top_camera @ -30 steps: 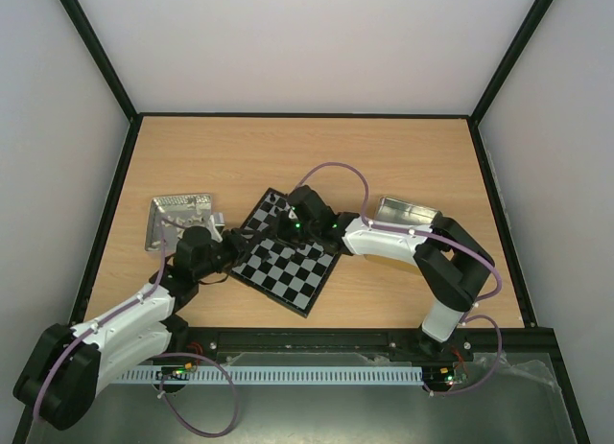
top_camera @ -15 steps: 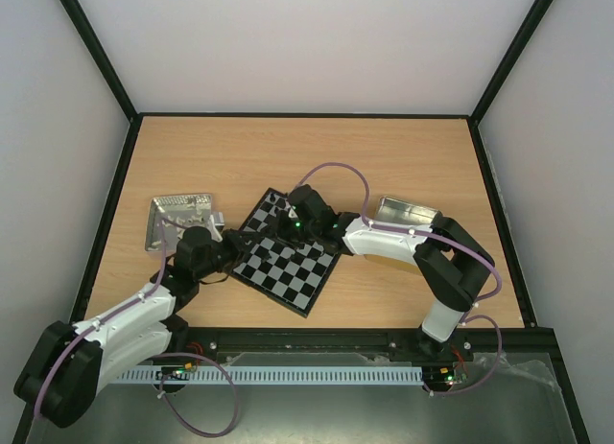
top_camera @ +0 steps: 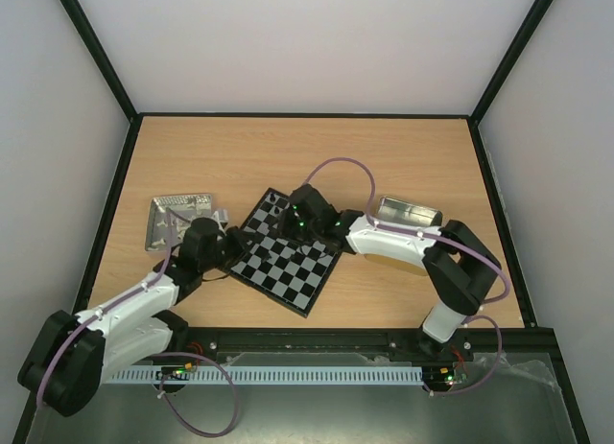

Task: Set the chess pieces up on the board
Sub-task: Place the chess piece on the chessboard.

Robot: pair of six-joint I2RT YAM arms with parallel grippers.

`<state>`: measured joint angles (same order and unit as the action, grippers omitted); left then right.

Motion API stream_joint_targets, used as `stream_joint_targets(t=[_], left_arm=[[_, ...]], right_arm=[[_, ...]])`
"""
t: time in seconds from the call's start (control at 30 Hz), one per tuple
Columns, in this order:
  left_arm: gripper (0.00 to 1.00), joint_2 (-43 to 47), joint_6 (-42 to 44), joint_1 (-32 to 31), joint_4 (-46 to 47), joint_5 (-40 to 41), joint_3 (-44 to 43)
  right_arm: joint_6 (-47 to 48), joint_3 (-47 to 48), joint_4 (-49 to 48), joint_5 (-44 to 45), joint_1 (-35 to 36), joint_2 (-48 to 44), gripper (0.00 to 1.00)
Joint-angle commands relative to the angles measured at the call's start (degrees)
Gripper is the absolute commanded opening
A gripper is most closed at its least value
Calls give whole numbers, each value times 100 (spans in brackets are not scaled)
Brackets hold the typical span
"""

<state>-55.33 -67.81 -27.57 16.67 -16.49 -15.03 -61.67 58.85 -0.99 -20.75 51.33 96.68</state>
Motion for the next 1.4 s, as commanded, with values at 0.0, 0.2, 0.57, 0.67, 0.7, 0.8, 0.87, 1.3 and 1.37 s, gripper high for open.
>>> stream_joint_targets(t=[0.0, 0.2, 0.57, 0.67, 0.7, 0.8, 0.87, 1.3, 1.37], left_arm=[[2, -386, 1088, -123, -1569, 536, -850], [2, -1814, 2026, -874, -2871, 1464, -2384], [2, -4618, 2660, -1841, -4427, 2742, -5256], [3, -4943, 2718, -1848, -4522, 2827, -5532], [3, -5013, 2730, -1844, -4527, 2858, -5582], [3, -5239, 2728, -1842, -4653, 2994, -5757], [3, -5370, 2737, -1833, -4653, 3011, -5829], [6, -5863, 2599, -1650, -4733, 3192, -6119], [6, -5887, 2604, -1646, -4698, 3186, -6096]], right_arm=[[535, 298, 1367, 2073, -65, -695, 36], [549, -169, 2064, 4158, -96, -1815, 44], [211, -1338, 2250, 4712, -141, -3059, 47], [176, -1480, 2273, 4697, -141, -3140, 47], [173, -1508, 2269, 4685, -141, -3160, 47], [185, -1573, 2229, 4656, -142, -3182, 48], [195, -1585, 2204, 4627, -145, -3174, 47], [208, -1629, 2139, 4484, -141, -3147, 47], [199, -1640, 2130, 4454, -144, -3147, 48]])
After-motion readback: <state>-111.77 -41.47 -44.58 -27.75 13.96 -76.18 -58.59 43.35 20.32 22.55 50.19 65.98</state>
